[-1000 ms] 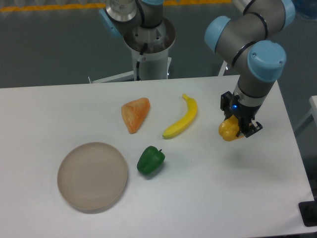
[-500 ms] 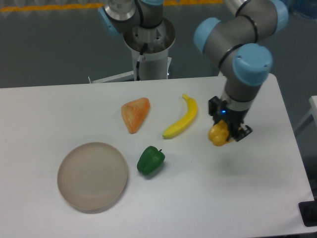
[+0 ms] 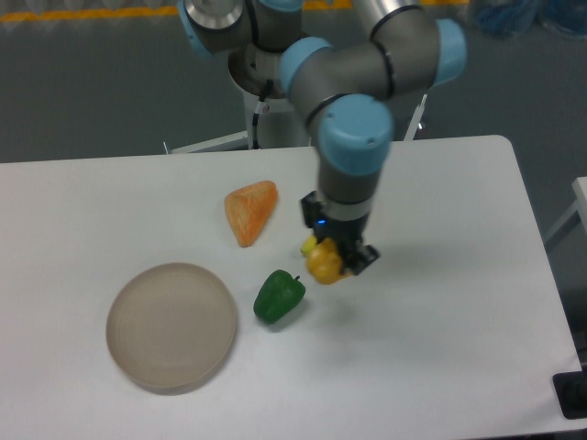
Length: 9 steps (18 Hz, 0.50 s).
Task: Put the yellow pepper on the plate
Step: 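Carry the yellow pepper over the green pepper toward the beige plate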
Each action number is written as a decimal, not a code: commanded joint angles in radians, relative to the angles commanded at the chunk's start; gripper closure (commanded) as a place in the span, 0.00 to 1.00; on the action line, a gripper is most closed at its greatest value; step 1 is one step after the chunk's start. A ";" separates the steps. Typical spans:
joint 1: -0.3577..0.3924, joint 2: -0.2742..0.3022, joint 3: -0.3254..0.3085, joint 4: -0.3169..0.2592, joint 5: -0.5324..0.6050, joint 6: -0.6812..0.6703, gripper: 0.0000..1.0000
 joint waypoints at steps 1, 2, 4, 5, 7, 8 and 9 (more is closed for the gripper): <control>-0.047 -0.012 -0.002 0.002 -0.003 -0.021 0.91; -0.068 -0.018 -0.003 0.002 -0.005 -0.031 0.91; -0.107 -0.049 0.000 0.024 -0.023 -0.072 0.91; -0.135 -0.064 -0.002 0.052 -0.052 -0.095 0.91; -0.157 -0.083 -0.002 0.072 -0.089 -0.126 0.90; -0.172 -0.097 -0.002 0.075 -0.103 -0.149 0.90; -0.192 -0.110 -0.002 0.080 -0.106 -0.167 0.89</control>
